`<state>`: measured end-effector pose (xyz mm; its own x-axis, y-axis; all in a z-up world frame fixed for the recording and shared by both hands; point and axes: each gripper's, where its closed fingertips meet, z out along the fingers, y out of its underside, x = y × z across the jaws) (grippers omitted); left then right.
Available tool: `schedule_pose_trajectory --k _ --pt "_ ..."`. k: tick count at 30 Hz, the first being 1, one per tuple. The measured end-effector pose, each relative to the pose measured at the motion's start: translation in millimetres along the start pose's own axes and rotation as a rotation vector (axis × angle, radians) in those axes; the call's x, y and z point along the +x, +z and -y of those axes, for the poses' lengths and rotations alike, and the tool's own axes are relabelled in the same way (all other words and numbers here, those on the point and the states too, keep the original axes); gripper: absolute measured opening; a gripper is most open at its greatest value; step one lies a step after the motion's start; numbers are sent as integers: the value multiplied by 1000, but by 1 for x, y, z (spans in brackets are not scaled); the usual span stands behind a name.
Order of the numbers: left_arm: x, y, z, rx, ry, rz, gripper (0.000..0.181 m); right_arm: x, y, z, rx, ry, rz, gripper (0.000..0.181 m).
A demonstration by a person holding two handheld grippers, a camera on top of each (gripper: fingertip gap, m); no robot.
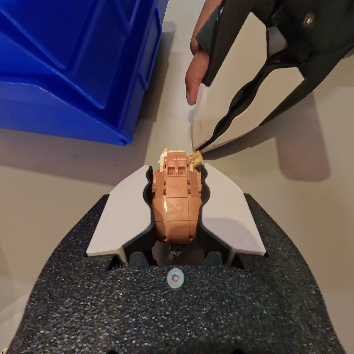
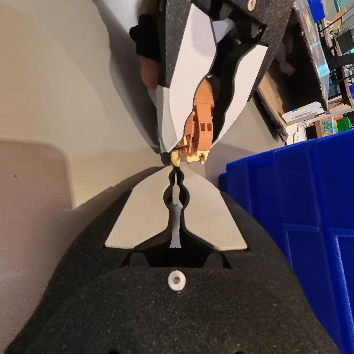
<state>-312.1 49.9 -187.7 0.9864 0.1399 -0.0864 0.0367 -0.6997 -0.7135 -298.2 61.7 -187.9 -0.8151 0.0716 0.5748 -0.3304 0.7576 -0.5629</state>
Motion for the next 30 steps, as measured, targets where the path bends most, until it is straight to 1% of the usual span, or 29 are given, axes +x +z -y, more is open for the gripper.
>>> schedule_pose_trajectory --k 8,10,12,14,16,17,19,20,22,24,28,29,30 --pt "-1 0 0 18 -28 -22 48 13 -14 1 17 -20 -52 0" --pt "-1 -1 0 21 -34 -25 48 17 -22 8 42 -56 -80 0" --pt "-1 -1 1 23 -40 -28 48 26 -34 19 87 -93 -142 0" --pt "-2 -1 1 23 -39 -28 48 40 -53 38 175 -116 -227 0" --pt "-1 -1 1 22 -36 -26 48 70 -78 54 260 -73 -374 0" --pt "-1 -1 1 21 -33 -26 48 95 -91 55 265 -12 -497 0" --pt "-1 0 1 21 -30 -24 48 148 -114 40 205 141 -735 0" --pt "-1 0 1 22 -30 -25 48 164 -117 28 160 209 -787 1" --pt "-1 0 1 28 -34 -29 48 174 -110 8 91 299 -778 12" --pt "0 -1 2 33 -21 -35 48 167 -106 0 99 311 -763 13" --pt "6 -1 1 32 94 -45 48 136 -102 6 170 273 -660 14" --pt "9 -2 1 35 133 -52 48 124 -98 13 204 261 -593 13" --pt "13 -2 1 42 177 -62 48 109 -92 22 245 244 -494 11"
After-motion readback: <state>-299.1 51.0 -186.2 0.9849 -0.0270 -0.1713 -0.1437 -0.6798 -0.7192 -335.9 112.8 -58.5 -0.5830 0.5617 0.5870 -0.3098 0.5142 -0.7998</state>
